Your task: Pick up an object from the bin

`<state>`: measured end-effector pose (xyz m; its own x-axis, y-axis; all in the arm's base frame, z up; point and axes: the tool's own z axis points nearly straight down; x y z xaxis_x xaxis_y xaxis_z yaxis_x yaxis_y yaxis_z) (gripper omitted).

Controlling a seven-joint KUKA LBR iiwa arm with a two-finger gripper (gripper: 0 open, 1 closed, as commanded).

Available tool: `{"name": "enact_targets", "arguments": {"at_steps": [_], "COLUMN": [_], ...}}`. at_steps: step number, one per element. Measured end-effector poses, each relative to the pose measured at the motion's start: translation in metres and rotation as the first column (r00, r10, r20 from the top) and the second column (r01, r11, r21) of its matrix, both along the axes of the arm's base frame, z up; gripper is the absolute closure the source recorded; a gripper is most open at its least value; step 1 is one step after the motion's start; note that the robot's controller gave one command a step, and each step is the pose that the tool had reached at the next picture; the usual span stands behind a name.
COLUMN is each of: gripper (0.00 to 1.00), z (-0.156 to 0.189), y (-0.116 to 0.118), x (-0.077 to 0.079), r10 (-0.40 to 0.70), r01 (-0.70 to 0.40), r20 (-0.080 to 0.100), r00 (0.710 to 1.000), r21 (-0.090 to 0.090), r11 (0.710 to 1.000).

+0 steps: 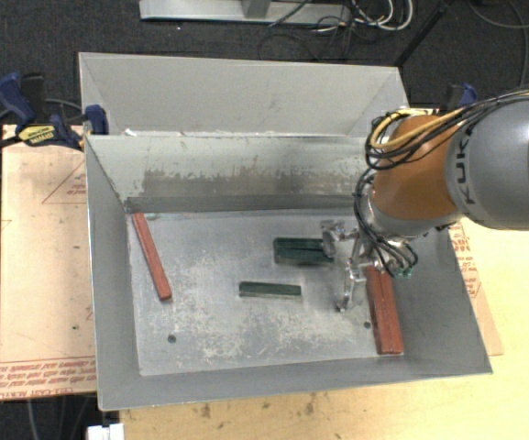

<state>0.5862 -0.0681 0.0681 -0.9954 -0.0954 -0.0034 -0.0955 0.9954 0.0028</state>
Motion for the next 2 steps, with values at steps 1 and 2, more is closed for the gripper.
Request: {"name": "enact_targets", "arguments": {"at_steps": [1, 2], "gripper": [0.0, 0.0], "z": [0.029, 0.003], "y": [0.058, 0.042], "x": [0.046, 0.021], "r10": [-0.317, -0.286], "r01": [0.317, 0.286], "r20": [0.002, 0.003], "r00": [0.948, 0.958], "r21": [0.002, -0.001], "r11": [0.948, 0.958]}}
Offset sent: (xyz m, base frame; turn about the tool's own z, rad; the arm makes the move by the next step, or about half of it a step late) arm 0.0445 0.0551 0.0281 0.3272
